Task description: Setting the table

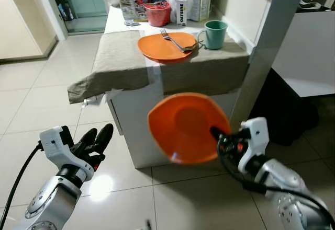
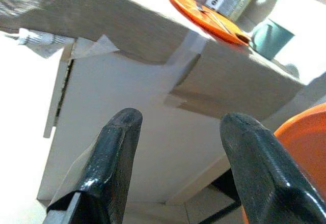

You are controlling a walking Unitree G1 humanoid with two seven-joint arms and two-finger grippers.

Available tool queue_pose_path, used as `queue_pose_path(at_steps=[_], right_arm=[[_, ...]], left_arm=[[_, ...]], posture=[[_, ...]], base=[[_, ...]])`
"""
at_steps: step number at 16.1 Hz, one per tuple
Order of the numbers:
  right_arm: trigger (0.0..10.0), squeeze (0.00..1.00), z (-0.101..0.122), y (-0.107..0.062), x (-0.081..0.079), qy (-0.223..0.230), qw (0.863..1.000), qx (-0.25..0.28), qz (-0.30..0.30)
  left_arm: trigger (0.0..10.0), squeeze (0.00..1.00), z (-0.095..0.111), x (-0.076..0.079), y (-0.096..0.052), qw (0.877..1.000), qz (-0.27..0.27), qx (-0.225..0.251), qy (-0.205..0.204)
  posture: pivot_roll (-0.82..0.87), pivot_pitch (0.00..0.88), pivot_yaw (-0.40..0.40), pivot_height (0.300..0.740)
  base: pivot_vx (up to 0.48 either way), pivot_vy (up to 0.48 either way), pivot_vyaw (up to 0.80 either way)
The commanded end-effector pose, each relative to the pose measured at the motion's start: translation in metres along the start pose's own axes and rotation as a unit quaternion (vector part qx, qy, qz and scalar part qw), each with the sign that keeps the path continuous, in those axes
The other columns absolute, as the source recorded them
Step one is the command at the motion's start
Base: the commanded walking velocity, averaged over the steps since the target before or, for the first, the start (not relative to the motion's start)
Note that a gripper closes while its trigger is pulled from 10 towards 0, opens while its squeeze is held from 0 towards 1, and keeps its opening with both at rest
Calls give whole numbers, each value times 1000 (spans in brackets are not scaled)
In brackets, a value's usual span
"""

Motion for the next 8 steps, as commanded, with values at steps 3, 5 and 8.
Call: queue_pose_path(at_steps=[3,5,8], right_arm=[[0,0,7,9,7,-6,1000,10,-18],[0,0,10,11,7,-11,1000,14,-17],[0,0,9,13,5,-18,1000,9,-9]], left_arm=[[10000,0,0,-8,5,999,29,15,-2],[10000,0,-3,-7,5,999,30,16,-4],[10000,0,-6,-6,5,999,37,16,-3]], posture=[[-112,10,46,740],[-111,14,41,740],[-113,17,41,740]], base=[[82,-432,0],[264,-398,0],[279,-386,0]])
Point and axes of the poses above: a point about 5 cm out from each wrist's last joint towards the gripper, its own y axis pointing out of the wrist towards the gripper, its own z axis along the axis of the wrist's last joint, x = y × z, the point moved 4 cm from there along y, pointing out of the wrist towards the gripper, and after that the axes turned 10 degrees about -y, right-handed, at the moved point
